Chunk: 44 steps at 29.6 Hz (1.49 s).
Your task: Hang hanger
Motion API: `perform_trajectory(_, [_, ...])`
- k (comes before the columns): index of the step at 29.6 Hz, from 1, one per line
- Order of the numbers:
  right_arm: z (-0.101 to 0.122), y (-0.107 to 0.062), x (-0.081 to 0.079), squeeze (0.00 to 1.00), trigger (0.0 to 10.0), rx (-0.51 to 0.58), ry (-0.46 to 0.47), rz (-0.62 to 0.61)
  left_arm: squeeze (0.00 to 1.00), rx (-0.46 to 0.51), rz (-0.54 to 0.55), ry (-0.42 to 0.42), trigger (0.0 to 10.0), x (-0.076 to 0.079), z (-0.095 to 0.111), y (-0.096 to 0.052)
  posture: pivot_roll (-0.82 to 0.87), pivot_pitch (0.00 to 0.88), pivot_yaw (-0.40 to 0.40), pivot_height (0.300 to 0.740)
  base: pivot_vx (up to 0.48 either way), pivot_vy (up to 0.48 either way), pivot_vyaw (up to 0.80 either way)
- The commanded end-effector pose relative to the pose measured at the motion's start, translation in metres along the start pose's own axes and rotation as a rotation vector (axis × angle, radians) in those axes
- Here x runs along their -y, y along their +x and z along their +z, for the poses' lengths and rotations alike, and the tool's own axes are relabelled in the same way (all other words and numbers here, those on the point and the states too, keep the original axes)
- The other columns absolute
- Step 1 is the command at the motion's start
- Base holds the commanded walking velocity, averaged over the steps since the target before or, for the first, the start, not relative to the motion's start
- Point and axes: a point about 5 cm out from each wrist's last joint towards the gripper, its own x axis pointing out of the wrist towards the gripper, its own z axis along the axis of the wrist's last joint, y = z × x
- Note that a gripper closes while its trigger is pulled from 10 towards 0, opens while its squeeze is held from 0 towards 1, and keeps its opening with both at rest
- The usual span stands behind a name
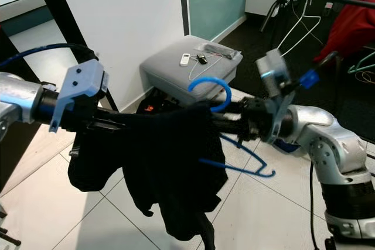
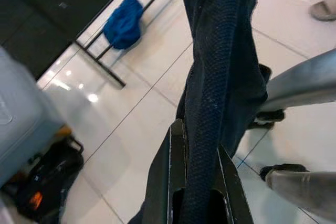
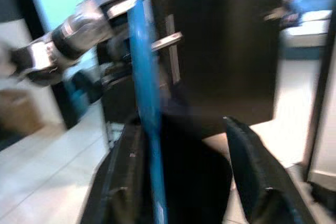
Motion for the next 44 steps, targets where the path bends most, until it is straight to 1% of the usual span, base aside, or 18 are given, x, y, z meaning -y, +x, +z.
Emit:
perform_trajectory(1, [0.006,-0.008,0.006,1.0,10.0,0.046,-0.021,-0.063,0.0,0.003,0.022,0.033,0.0,-0.002,0.002,-0.004,-0.06,0.041,0.058,0.74,0.0,0.0,0.0])
perform_trajectory(3, [0.008,-0.028,0.015,1.0,10.0,0.099,-0.018,-0.189,0.0,-0.002,0.097,0.06,0.0,-0.01,0.003,-0.009,-0.06,0.045,0.056,0.74,0.0,0.0,0.0])
perform_trajectory(4, [0.008,-0.028,0.015,1.0,10.0,0.099,-0.018,-0.189,0.0,-0.002,0.097,0.06,0.0,-0.01,0.003,-0.009,-0.06,0.045,0.056,0.74,0.0,0.0,0.0])
perform_trajectory(6, [0.008,-0.05,0.019,1.0,10.0,0.132,-0.013,-0.285,0.0,-0.004,0.165,0.083,0.0,-0.018,0.005,-0.014,-0.06,0.055,0.06,0.74,0.0,0.0,0.0])
perform_trajectory(9, [0.009,-0.065,0.017,1.0,10.0,0.169,-0.009,-0.34,0.0,-0.004,0.212,0.107,0.0,-0.024,0.007,-0.018,-0.07,0.059,0.062,0.74,0.0,0.0,0.0])
perform_trajectory(16, [0.004,-0.083,0.017,1.0,10.0,0.217,0.025,-0.448,0.0,0.058,0.311,0.155,0.0,-0.036,0.018,-0.022,-0.07,0.063,0.06,0.74,0.0,0.0,0.0])
perform_trajectory(17, [-0.011,-0.095,0.023,1.0,10.0,0.204,0.06,-0.573,0.0,0.13,0.36,0.165,0.0,-0.043,0.029,-0.025,-0.08,0.066,0.064,0.74,0.0,0.0,0.0])
perform_trajectory(21, [-0.011,-0.095,0.023,1.0,10.0,0.204,0.06,-0.573,0.0,0.13,0.36,0.165,0.0,-0.043,0.029,-0.025,-0.08,0.066,0.064,0.74,0.0,0.0,0.0])
perform_trajectory(22, [-0.026,-0.103,0.027,0.93,10.0,0.197,0.103,-0.674,0.0,0.188,0.394,0.175,0.0,-0.048,0.039,-0.028,-0.08,0.066,0.067,0.74,0.0,0.0,0.0])
perform_trajectory(23, [-0.046,-0.11,0.03,0.0,10.0,0.236,0.181,-0.784,0.0,0.241,0.432,0.185,0.0,-0.054,0.048,-0.033,-0.08,0.066,0.072,0.74,0.0,0.0,0.0])
perform_trajectory(25, [-0.046,-0.11,0.03,0.0,10.0,0.236,0.181,-0.784,0.0,0.241,0.432,0.185,0.0,-0.054,0.048,-0.033,-0.08,0.066,0.072,0.74,0.0,0.0,0.0])
perform_trajectory(28, [-0.077,-0.114,0.029,0.0,10.0,0.391,0.347,-0.897,0.0,0.311,0.515,0.2,0.0,-0.066,0.062,-0.042,-0.08,0.066,0.074,0.74,0.0,0.0,0.0])
perform_trajectory(30, [-0.086,-0.108,0.023,0.0,10.0,0.422,0.42,-0.847,0.0,0.332,0.538,0.2,0.0,-0.068,0.065,-0.044,-0.08,0.066,0.073,0.74,0.0,0.0,0.0])
perform_trajectory(34, [-0.094,-0.098,0.015,0.0,10.0,0.396,0.465,-0.781,0.0,0.344,0.544,0.202,0.0,-0.069,0.067,-0.043,-0.08,0.066,0.074,0.74,0.0,0.0,0.0])
perform_trajectory(36, [-0.102,-0.084,0.007,0.0,10.0,0.367,0.511,-0.73,0.0,0.363,0.544,0.203,0.0,-0.07,0.07,-0.042,-0.08,0.066,0.074,0.74,0.0,0.0,0.0])
perform_trajectory(40, [-0.107,-0.07,0.002,0.0,10.0,0.38,0.562,-0.686,0.0,0.376,0.545,0.204,0.0,-0.07,0.072,-0.041,-0.08,0.066,0.074,0.74,0.0,0.0,0.0])
perform_trajectory(41, [-0.104,-0.06,-0.002,0.0,10.0,0.466,0.634,-0.613,0.0,0.383,0.542,0.203,0.0,-0.07,0.073,-0.039,-0.08,0.066,0.075,0.74,0.0,0.0,0.0])
perform_trajectory(44, [-0.101,-0.049,-0.009,0.0,10.0,0.5,0.684,-0.523,0.0,0.387,0.537,0.203,0.0,-0.071,0.072,-0.037,-0.09,0.065,0.073,0.74,0.0,0.0,0.0])
